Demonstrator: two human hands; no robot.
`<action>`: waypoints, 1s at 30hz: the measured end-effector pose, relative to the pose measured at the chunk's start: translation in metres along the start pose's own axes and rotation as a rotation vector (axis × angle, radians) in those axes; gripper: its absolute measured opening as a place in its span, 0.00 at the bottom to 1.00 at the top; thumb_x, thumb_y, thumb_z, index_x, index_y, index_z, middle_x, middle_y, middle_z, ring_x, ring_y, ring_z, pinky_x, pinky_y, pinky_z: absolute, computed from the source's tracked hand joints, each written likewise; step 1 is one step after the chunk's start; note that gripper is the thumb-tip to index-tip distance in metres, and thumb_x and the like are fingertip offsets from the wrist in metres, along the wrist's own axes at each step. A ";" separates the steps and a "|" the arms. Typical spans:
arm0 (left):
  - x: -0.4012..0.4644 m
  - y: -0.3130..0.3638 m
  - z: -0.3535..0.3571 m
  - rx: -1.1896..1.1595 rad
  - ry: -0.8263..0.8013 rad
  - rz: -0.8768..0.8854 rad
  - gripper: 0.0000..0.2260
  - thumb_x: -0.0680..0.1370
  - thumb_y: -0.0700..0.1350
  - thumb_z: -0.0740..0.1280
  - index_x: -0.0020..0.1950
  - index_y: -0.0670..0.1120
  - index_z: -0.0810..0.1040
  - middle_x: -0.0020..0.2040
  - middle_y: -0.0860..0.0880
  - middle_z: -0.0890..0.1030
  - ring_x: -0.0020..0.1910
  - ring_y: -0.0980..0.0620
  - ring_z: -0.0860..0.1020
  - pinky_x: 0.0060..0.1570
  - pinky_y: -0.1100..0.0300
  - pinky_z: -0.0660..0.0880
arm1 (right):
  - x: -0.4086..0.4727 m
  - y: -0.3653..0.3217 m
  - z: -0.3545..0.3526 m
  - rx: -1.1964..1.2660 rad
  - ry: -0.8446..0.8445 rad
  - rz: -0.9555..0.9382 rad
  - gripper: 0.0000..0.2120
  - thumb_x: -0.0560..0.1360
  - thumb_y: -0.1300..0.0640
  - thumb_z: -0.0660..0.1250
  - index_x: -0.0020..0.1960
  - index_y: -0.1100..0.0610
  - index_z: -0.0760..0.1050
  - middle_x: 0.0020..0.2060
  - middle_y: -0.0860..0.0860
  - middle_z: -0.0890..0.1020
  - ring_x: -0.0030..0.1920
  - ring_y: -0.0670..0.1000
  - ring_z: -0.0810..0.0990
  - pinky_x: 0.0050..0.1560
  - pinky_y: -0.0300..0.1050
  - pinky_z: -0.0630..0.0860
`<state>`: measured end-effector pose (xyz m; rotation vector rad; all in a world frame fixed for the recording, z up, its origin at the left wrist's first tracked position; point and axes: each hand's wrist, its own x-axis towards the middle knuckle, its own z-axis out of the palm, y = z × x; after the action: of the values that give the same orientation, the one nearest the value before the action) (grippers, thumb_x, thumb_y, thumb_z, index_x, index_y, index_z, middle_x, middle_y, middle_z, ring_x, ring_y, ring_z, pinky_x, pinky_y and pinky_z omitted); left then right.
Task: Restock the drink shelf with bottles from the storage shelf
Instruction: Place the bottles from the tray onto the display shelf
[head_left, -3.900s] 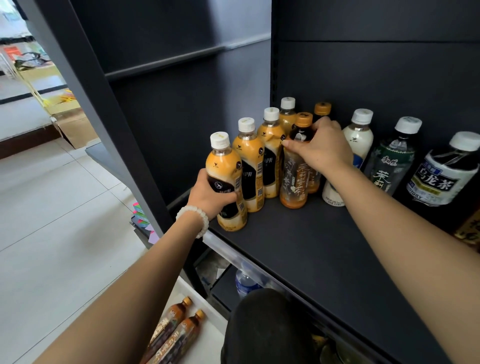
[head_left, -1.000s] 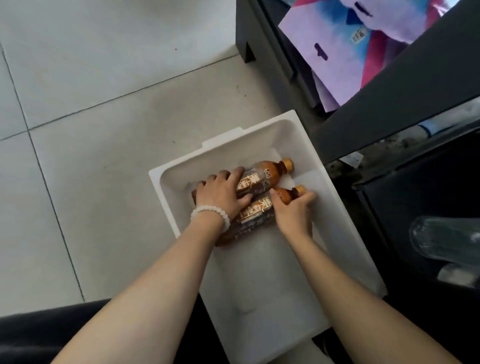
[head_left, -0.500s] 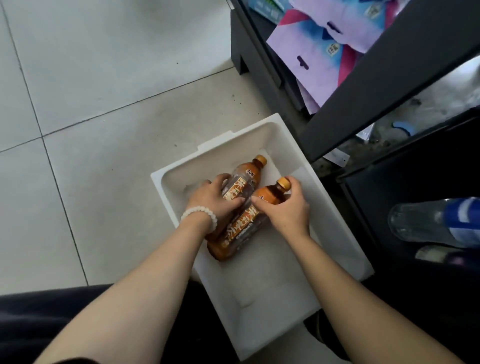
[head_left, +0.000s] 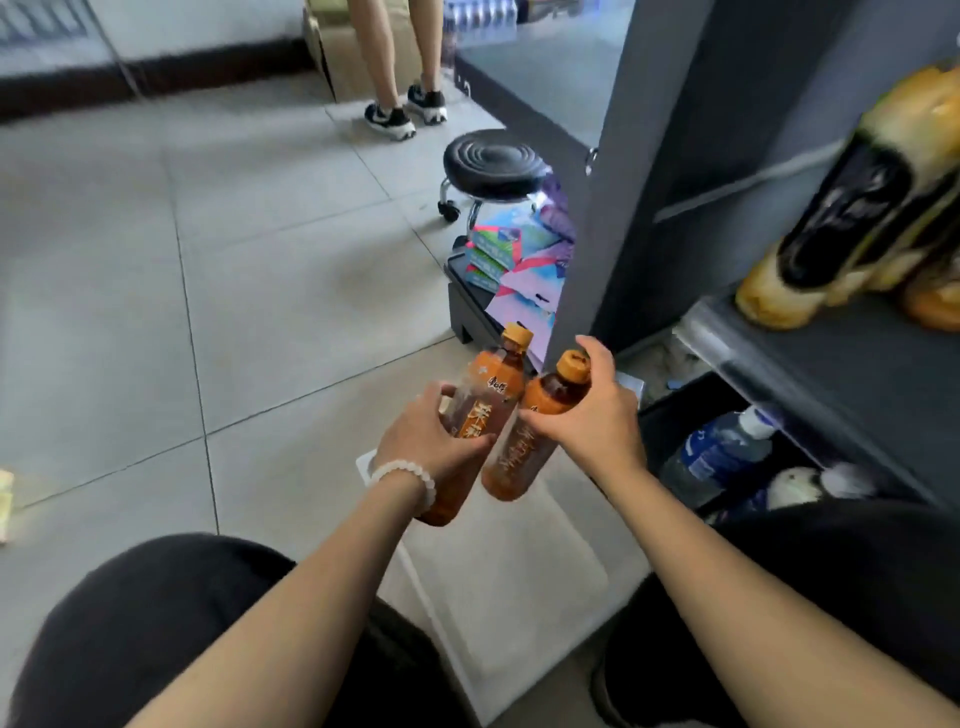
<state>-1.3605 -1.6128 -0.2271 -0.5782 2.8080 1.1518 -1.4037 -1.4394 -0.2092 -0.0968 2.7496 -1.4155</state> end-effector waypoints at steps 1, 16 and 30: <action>-0.008 0.011 -0.006 -0.041 0.011 0.013 0.26 0.66 0.58 0.74 0.60 0.56 0.70 0.51 0.51 0.79 0.45 0.51 0.77 0.46 0.57 0.75 | -0.004 -0.010 -0.014 0.015 0.028 -0.019 0.42 0.62 0.49 0.79 0.68 0.41 0.58 0.60 0.50 0.75 0.60 0.52 0.74 0.60 0.50 0.73; -0.098 0.241 -0.038 -0.361 0.025 0.479 0.26 0.66 0.53 0.76 0.57 0.57 0.66 0.48 0.57 0.77 0.47 0.57 0.78 0.45 0.60 0.76 | -0.057 -0.090 -0.271 0.063 0.432 -0.382 0.39 0.63 0.53 0.79 0.69 0.47 0.65 0.55 0.40 0.70 0.57 0.40 0.68 0.58 0.37 0.67; -0.069 0.315 0.049 -0.264 -0.061 0.555 0.27 0.65 0.56 0.76 0.58 0.58 0.68 0.49 0.58 0.77 0.48 0.57 0.78 0.48 0.55 0.78 | -0.008 -0.024 -0.354 -0.084 0.516 -0.334 0.38 0.63 0.52 0.78 0.68 0.45 0.65 0.62 0.48 0.77 0.63 0.50 0.74 0.63 0.47 0.72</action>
<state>-1.4141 -1.3519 -0.0396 0.2554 2.8618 1.6033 -1.4198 -1.1651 0.0159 -0.2342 3.3436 -1.5865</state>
